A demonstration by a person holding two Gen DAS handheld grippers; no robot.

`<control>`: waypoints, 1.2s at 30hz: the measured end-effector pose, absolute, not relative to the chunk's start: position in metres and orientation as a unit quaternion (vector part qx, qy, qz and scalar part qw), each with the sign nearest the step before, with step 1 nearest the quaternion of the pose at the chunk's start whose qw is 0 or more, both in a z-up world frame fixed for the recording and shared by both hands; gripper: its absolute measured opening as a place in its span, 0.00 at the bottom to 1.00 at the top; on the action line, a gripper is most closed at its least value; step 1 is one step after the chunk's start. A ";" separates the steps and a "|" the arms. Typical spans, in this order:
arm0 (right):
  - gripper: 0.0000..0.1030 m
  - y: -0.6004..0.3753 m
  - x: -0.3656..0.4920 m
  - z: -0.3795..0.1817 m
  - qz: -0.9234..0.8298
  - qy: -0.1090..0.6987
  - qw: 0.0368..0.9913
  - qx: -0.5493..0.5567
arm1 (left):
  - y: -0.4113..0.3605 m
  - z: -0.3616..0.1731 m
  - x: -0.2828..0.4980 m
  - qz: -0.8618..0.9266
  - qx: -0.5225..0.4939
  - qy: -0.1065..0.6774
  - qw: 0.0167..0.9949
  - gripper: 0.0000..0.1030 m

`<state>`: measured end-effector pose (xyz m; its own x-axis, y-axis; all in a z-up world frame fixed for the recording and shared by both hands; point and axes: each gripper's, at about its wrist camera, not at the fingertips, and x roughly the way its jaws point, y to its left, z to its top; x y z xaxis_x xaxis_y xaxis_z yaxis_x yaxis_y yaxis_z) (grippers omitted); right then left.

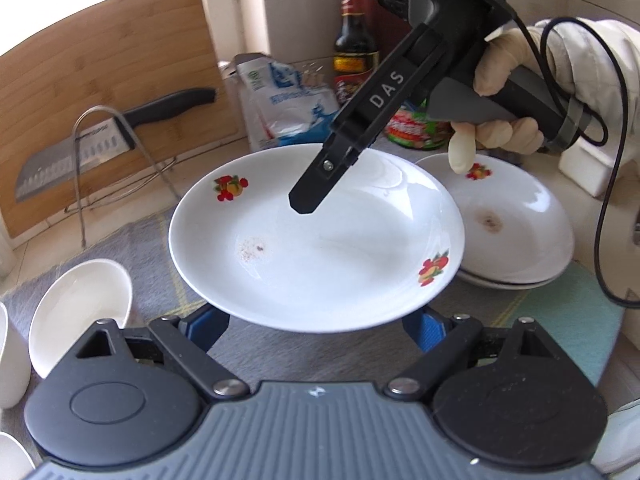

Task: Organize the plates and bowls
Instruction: 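Lift the fruit-decal white plate off the towel with the right tool, then carry the held plate with the right tool over the plate stack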

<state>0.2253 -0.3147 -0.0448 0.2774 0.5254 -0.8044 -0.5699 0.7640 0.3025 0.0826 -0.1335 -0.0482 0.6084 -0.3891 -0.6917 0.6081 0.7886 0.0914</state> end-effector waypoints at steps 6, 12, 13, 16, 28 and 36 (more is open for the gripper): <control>0.89 -0.343 0.204 -0.037 0.312 0.486 0.816 -0.010 | -0.151 -0.048 0.078 -0.319 0.175 0.328 0.872 0.90; 0.89 -0.372 0.185 -0.032 0.280 0.482 0.830 0.008 | -0.170 -0.049 0.074 -0.354 0.187 0.321 0.858 0.90; 0.89 -0.377 0.182 -0.033 0.275 0.481 0.832 0.011 | -0.173 -0.049 0.073 -0.359 0.188 0.320 0.856 0.90; 0.89 -0.390 0.173 -0.033 0.260 0.480 0.838 0.022 | -0.183 -0.051 0.073 -0.374 0.195 0.320 0.848 0.90; 0.89 -0.429 0.145 -0.051 0.222 0.487 0.843 0.054 | -0.206 -0.057 0.066 -0.412 0.209 0.332 0.822 0.90; 0.89 -0.441 0.140 -0.060 0.214 0.492 0.841 0.063 | -0.214 -0.061 0.067 -0.418 0.215 0.338 0.815 0.90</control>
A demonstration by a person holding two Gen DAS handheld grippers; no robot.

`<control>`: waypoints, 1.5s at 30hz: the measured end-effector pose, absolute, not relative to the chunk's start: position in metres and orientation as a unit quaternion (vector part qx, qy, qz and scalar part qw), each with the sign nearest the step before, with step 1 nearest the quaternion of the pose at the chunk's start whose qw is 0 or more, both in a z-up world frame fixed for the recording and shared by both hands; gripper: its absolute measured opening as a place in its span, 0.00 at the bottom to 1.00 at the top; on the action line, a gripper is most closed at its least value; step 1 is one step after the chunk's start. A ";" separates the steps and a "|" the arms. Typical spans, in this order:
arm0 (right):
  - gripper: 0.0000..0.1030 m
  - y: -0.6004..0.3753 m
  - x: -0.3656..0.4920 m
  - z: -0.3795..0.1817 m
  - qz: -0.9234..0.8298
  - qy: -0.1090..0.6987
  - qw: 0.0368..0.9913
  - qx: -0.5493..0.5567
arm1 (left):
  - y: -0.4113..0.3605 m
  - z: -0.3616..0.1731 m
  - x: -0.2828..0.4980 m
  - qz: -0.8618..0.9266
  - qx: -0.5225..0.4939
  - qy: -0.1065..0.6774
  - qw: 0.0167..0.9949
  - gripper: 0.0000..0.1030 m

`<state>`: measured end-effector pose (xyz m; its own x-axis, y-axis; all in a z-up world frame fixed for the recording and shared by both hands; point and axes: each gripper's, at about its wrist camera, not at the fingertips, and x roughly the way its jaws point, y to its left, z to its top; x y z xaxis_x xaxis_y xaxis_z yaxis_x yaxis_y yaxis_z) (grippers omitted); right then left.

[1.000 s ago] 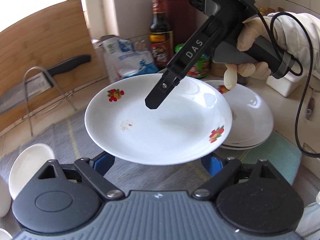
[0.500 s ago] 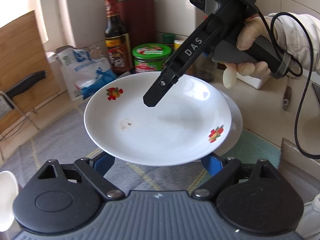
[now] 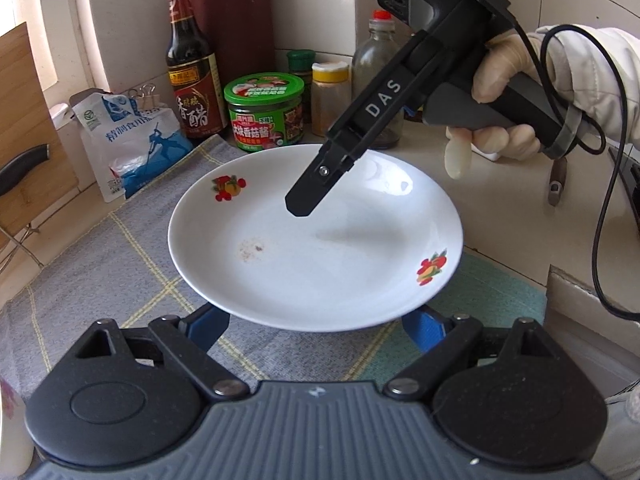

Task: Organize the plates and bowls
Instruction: 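Carry the held plate with the right tool over the plate stack, then lower the plate onto the stack and open the right tool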

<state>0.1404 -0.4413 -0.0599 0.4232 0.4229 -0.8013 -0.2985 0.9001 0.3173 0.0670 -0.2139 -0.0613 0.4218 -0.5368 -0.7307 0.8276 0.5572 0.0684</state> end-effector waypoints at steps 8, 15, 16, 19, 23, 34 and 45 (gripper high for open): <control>0.89 -0.447 0.138 -0.065 0.209 0.497 0.840 0.067 | -0.217 -0.064 0.070 -0.420 0.214 0.345 0.811 0.90; 0.89 -0.455 0.134 -0.063 0.203 0.494 0.842 0.069 | -0.220 -0.066 0.071 -0.425 0.218 0.344 0.808 0.90; 0.89 -0.456 0.132 -0.062 0.201 0.494 0.843 0.069 | -0.220 -0.066 0.071 -0.425 0.218 0.344 0.808 0.90; 0.89 -0.458 0.129 -0.059 0.197 0.492 0.845 0.069 | -0.220 -0.068 0.072 -0.429 0.216 0.345 0.807 0.90; 0.89 -0.461 0.124 -0.057 0.192 0.491 0.847 0.071 | -0.220 -0.070 0.073 -0.433 0.212 0.344 0.806 0.92; 0.90 -0.465 0.110 -0.048 0.174 0.482 0.855 0.075 | -0.221 -0.069 0.072 -0.437 0.215 0.335 0.807 0.93; 0.97 -0.457 0.102 -0.042 0.137 0.484 0.862 0.061 | -0.215 -0.070 0.068 -0.423 0.210 0.332 0.816 0.95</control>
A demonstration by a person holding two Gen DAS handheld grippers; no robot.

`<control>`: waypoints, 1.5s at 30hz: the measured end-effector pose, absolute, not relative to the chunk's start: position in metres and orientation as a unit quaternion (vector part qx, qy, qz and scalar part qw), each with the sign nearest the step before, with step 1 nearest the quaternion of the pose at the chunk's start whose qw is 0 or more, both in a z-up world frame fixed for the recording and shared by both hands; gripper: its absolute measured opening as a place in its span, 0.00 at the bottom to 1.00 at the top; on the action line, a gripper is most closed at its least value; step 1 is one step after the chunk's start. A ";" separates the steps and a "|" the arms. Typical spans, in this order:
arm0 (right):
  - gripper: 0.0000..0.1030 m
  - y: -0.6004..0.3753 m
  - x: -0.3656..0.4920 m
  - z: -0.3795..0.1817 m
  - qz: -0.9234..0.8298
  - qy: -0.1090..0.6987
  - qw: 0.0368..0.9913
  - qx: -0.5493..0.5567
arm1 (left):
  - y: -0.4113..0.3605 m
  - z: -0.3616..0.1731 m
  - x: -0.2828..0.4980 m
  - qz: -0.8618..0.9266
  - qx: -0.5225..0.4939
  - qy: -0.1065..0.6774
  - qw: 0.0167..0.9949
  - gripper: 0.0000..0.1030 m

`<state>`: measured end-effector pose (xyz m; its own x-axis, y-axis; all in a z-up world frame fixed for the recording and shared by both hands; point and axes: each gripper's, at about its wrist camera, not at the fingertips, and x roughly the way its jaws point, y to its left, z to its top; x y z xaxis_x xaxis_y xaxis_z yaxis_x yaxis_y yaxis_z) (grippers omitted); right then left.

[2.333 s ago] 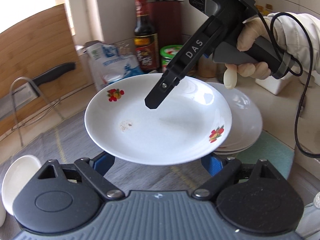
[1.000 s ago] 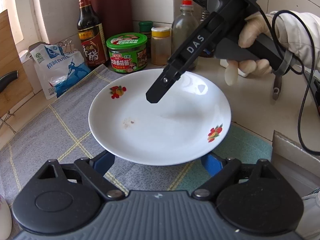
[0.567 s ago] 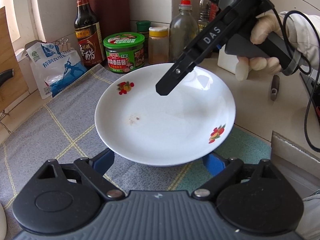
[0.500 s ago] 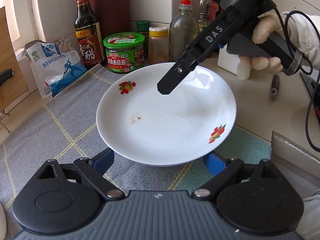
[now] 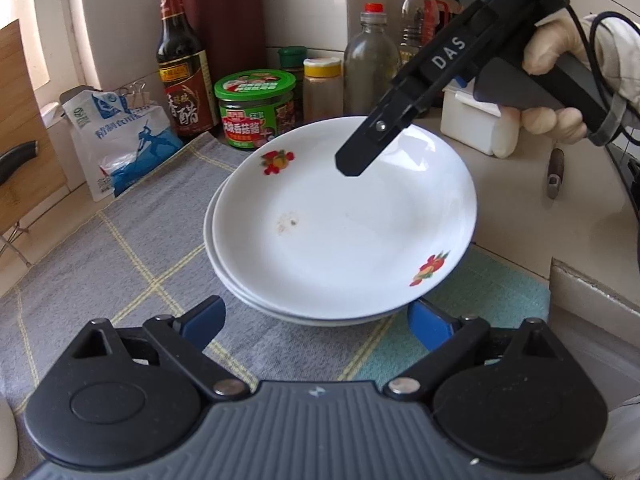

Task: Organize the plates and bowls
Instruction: 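Lower the plate onto the stack and open the right tool, then move the right tool to a white bowl on the towel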

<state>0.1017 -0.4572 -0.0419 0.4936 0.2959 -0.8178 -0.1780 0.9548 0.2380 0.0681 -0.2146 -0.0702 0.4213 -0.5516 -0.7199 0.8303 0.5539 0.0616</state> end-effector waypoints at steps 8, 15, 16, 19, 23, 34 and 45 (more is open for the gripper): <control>1.00 -0.451 0.094 -0.033 0.119 0.475 0.871 0.037 | -0.203 -0.065 0.062 -0.417 0.200 0.326 0.825 0.95; 1.00 -0.406 0.086 -0.015 0.111 0.422 0.899 -0.052 | -0.185 -0.052 0.055 -0.391 0.172 0.306 0.851 0.96; 1.00 -0.397 0.085 -0.015 0.111 0.412 0.902 -0.069 | -0.180 -0.050 0.055 -0.385 0.164 0.306 0.855 0.97; 1.00 -0.368 0.087 -0.013 0.122 0.384 0.909 -0.112 | -0.166 -0.044 0.053 -0.353 0.143 0.301 0.874 0.98; 1.00 -0.334 0.090 -0.010 0.166 0.358 0.910 -0.126 | -0.142 -0.036 0.047 -0.300 0.131 0.301 0.896 0.98; 1.00 -0.237 0.092 0.001 0.225 0.322 0.911 -0.128 | -0.052 -0.025 0.031 -0.236 0.119 0.296 0.918 0.99; 1.00 -0.122 0.081 -0.008 0.272 0.329 0.897 -0.113 | 0.056 -0.023 -0.001 -0.179 0.112 0.289 0.934 0.99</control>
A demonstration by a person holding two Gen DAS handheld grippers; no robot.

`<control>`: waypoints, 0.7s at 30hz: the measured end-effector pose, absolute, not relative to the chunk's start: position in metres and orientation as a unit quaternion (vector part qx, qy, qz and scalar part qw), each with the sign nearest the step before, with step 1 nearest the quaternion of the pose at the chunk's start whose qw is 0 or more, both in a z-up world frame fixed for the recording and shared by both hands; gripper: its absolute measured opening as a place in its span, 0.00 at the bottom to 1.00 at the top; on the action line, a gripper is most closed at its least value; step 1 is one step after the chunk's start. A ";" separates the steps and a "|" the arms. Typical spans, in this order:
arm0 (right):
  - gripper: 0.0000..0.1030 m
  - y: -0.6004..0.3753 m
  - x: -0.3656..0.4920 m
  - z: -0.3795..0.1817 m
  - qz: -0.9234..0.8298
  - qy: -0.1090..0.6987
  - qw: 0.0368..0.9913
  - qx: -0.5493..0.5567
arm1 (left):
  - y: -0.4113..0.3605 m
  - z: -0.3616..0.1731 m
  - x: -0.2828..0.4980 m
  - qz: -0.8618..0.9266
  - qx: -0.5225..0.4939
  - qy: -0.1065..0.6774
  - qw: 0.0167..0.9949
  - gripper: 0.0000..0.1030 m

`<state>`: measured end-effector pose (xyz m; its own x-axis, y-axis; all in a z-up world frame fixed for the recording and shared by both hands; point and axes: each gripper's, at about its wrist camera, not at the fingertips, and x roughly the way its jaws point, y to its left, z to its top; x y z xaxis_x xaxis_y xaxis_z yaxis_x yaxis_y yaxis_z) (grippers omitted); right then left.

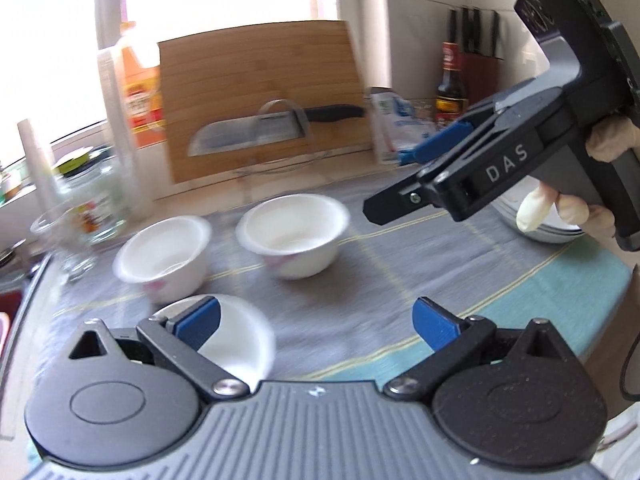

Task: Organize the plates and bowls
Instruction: 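Move the right tool to a white bowl on the towel, then close the right tool on the rim of the white bowl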

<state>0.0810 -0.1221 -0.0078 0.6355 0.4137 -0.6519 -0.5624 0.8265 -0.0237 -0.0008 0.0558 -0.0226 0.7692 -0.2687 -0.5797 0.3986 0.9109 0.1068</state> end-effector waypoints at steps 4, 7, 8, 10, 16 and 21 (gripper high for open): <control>1.00 -0.083 0.078 -0.015 0.285 0.336 0.890 -0.116 | 0.090 -0.026 -0.004 -0.160 0.108 0.294 0.936 0.99; 1.00 -0.061 0.076 -0.023 0.295 0.343 0.884 -0.115 | 0.108 -0.032 -0.004 -0.151 0.114 0.302 0.934 0.99; 1.00 -0.055 0.077 -0.025 0.300 0.345 0.882 -0.114 | 0.114 -0.035 -0.004 -0.151 0.115 0.302 0.934 0.99; 1.00 -0.045 0.077 -0.032 0.307 0.351 0.877 -0.111 | 0.122 -0.040 -0.002 -0.150 0.118 0.303 0.934 0.99; 1.00 -0.019 0.087 -0.051 0.321 0.373 0.864 -0.106 | 0.136 -0.060 0.003 -0.165 0.121 0.317 0.926 0.99; 1.00 -0.006 0.093 -0.064 0.333 0.391 0.852 -0.103 | 0.134 -0.069 0.007 -0.183 0.130 0.315 0.922 0.97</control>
